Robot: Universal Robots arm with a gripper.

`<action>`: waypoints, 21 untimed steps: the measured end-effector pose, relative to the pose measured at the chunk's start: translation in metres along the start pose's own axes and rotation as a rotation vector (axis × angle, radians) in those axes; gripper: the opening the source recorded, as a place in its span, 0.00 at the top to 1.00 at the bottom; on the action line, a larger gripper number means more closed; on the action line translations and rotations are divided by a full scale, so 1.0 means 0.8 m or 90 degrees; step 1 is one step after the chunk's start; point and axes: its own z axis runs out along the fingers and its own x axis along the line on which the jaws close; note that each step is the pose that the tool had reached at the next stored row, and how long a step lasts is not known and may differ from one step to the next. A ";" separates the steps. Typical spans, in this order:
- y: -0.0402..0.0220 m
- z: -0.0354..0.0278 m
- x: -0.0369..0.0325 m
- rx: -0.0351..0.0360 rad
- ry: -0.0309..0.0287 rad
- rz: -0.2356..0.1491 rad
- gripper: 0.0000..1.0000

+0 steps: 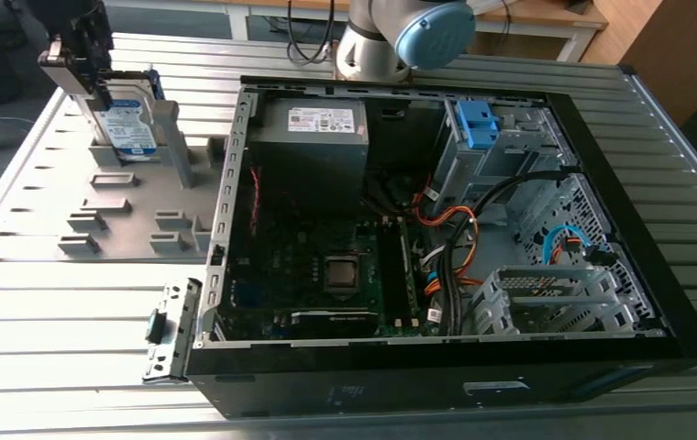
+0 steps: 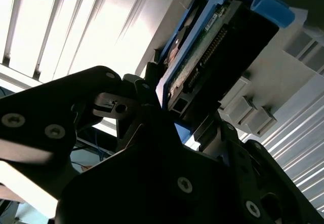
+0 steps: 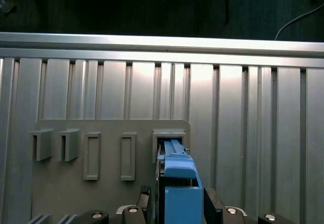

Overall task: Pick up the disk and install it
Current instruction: 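Pick up the disk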

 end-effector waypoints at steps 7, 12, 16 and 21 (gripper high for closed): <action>0.0000 0.0006 0.0000 0.0000 0.0000 0.000 0.64; 0.0000 0.0010 0.0000 0.0000 0.0000 0.000 0.64; 0.0000 0.0013 0.0000 0.0000 0.0000 0.000 0.64; -0.0001 0.0019 0.0000 0.0000 0.0000 0.000 0.64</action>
